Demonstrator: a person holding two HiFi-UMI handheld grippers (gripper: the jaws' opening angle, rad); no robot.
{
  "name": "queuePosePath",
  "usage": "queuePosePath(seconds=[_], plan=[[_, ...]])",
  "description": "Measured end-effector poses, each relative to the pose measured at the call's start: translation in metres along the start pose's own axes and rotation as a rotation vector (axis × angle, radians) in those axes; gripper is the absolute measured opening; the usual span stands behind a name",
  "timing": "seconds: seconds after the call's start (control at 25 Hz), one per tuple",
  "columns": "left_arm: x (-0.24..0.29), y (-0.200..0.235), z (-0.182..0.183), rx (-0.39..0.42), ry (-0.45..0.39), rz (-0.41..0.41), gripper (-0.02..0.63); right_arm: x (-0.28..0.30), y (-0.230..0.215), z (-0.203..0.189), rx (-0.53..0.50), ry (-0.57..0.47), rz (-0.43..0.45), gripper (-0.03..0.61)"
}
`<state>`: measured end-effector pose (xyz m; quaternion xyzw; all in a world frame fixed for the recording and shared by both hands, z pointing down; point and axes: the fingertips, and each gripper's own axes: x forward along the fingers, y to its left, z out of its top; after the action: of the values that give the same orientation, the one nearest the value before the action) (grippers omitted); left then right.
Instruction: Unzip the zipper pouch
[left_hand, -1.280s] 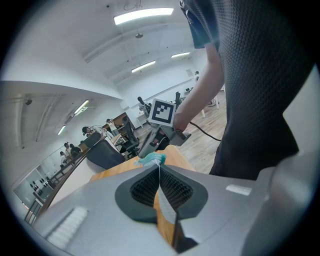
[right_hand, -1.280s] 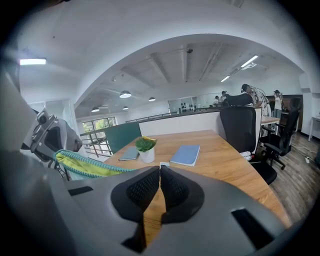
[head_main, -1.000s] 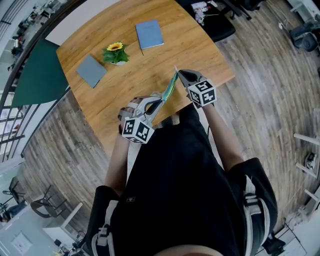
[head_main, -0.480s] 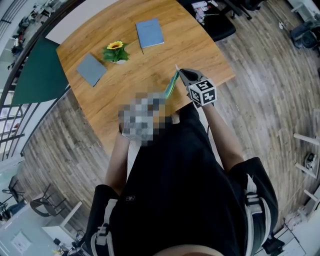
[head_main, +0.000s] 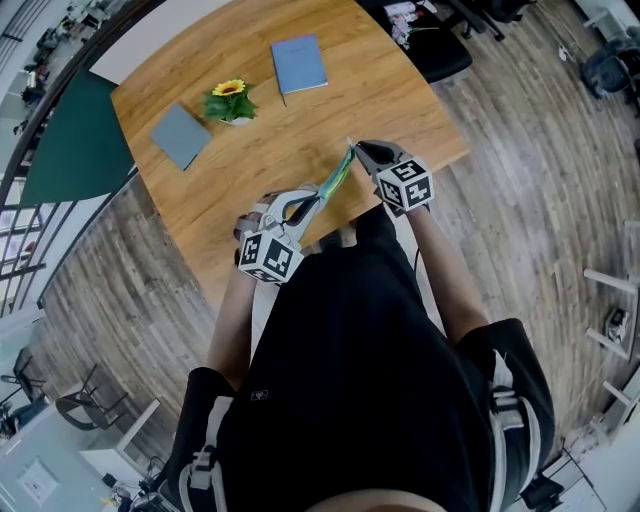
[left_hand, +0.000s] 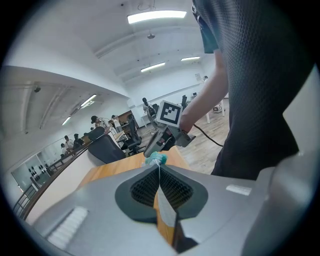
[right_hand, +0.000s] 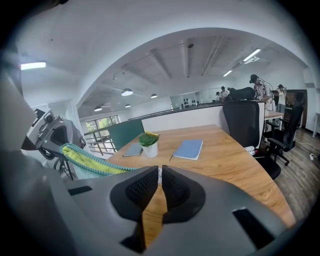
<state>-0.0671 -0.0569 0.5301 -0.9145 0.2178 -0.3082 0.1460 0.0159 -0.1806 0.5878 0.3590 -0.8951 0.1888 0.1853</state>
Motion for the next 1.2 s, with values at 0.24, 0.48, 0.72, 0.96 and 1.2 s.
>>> queuePosePath(seconds=[0.24, 0.48, 0.72, 0.96, 1.2], plan=[[-0.001, 0.004, -0.005, -0.047, 0.002, 0.025, 0.008, -0.003, -0.001, -0.003, 0.012, -0.015, 0.004, 0.043], [-0.007, 0.019, -0.011, -0.097, 0.003, 0.070, 0.008, -0.010, 0.004, -0.002, -0.004, -0.025, 0.022, 0.002], [-0.010, 0.033, -0.020, -0.143, -0.005, 0.112, 0.008, -0.011, 0.010, -0.006, -0.027, -0.021, 0.039, 0.002], [-0.012, 0.044, -0.027, -0.205, -0.016, 0.133, 0.008, -0.011, 0.020, -0.007, -0.071, -0.008, 0.057, 0.002], [-0.009, 0.048, -0.038, -0.271, -0.006, 0.139, 0.008, -0.011, 0.027, -0.012, -0.086, 0.005, 0.071, 0.002]])
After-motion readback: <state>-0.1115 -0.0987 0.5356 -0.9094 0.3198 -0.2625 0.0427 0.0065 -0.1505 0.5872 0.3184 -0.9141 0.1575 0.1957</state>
